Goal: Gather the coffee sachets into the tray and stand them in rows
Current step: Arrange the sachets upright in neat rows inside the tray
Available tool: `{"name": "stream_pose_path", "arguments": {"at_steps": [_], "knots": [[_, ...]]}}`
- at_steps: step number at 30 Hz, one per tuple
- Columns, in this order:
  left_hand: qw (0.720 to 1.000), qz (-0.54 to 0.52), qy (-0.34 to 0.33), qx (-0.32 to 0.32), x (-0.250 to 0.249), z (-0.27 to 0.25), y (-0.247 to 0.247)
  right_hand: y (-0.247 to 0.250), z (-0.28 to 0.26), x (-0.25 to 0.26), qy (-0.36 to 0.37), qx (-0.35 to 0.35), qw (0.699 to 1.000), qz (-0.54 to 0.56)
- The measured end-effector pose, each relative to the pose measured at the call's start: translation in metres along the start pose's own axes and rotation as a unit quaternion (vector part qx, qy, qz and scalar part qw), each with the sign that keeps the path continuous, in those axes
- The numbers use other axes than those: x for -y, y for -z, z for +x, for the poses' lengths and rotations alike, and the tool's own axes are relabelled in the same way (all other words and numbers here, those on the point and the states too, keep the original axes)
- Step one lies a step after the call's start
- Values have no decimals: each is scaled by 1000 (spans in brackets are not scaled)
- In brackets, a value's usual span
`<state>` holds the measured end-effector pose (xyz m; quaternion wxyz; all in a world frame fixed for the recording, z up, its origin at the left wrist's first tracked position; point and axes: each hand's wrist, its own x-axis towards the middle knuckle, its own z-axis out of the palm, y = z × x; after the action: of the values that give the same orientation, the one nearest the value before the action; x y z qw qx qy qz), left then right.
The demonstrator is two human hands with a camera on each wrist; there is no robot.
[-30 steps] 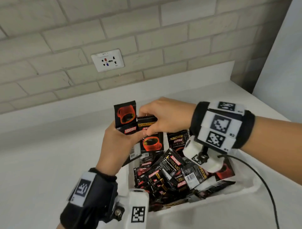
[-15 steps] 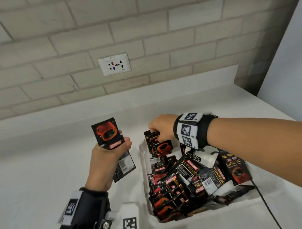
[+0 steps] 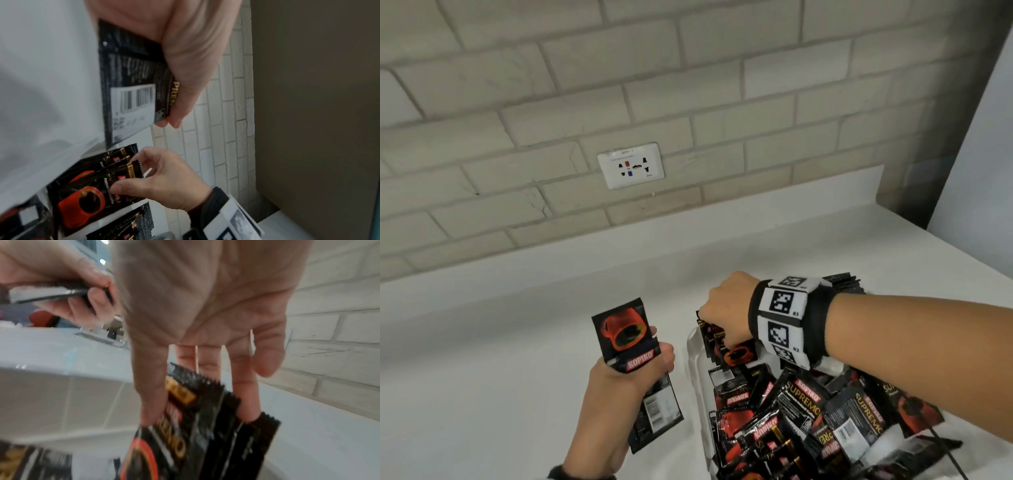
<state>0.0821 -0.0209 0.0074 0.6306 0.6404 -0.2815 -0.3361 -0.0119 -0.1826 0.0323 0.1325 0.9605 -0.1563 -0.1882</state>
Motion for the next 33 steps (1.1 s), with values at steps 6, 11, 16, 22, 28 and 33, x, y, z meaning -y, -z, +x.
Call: {"name": "stream_pose_path", "arguments": {"at_steps": [6,11,16,22,28,33], "knots": [[999,11,5,-31,-1,7,-5,7,-7,-10,-6,-4,999,34],[1000,1,-1,13,-5,2,-9,3,-4,-10,-24,-19,998,55],[998,-49,29,8,-6,0,-10,0,-4,-6,-28,-35,996,72],[999,-36,12,-15,3,-6,-6,2,-5,-8,-28,-36,995,94],[998,-67,17,-13,3,-9,-8,5,-17,-17,-45,-67,991,108],[997,-60,42,-8,5,-8,-8,7,-34,-25,-59,-109,985,118]]}}
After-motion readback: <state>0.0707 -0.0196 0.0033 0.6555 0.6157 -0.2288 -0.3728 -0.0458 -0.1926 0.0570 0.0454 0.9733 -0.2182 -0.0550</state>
